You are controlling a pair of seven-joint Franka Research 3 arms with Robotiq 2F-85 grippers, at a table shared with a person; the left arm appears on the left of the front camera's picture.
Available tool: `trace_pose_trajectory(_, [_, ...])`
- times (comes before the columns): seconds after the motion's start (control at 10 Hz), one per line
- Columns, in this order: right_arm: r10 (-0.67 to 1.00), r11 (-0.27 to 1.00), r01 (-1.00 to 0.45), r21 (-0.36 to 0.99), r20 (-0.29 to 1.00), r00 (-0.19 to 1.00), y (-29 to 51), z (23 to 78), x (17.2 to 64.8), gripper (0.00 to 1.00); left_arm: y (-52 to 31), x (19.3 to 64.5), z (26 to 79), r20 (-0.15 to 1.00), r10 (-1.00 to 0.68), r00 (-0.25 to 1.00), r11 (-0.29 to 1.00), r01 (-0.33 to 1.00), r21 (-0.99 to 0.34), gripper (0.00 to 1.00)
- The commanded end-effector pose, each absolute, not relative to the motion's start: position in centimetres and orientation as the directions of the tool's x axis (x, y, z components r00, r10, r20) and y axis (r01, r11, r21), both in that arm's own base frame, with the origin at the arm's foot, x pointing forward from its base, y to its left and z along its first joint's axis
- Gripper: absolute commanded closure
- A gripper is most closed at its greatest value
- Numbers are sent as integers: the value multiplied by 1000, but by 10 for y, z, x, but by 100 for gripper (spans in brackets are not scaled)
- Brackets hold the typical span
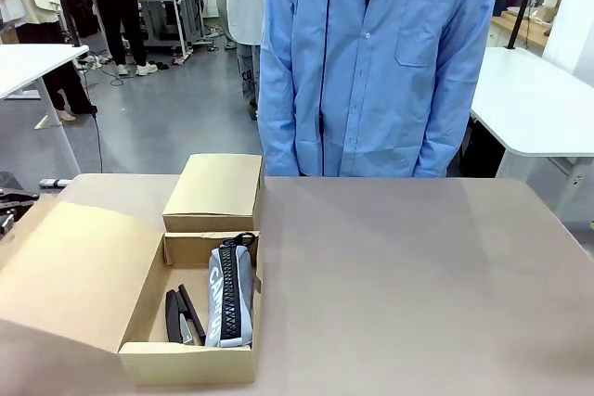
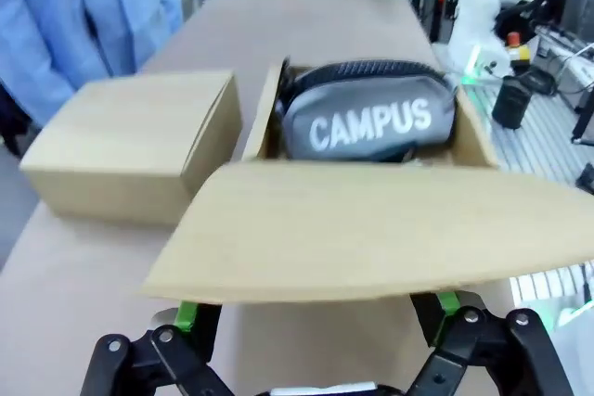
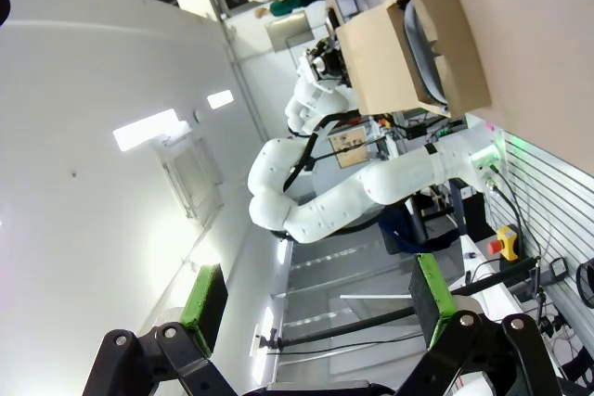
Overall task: Place items inside the box.
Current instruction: Close the lid of the Mailer Box closest to the robot.
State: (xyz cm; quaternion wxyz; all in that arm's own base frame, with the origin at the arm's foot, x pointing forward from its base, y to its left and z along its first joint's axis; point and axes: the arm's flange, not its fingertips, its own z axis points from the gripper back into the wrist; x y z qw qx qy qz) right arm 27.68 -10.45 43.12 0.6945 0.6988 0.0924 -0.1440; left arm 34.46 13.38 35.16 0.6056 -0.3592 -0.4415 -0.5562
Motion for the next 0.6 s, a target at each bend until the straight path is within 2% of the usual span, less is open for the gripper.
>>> trace_pose_trajectory(0.0, [-69, -29, 322, 946, -323, 944, -104, 436, 277, 0, 94, 326, 364, 932, -349, -101, 95, 985, 142, 0])
trace_pose_trajectory(0.2, [-69, -29, 322, 946, -323, 944, -104, 436, 277, 0, 54, 320, 375, 933, -338, -123, 44, 988, 146, 0])
trace_pose_trajectory(0.5, [-69, -29, 322, 946, -323, 944, -104, 436, 277, 0, 7, 309, 374, 936, -342, -88, -10, 996, 90, 0])
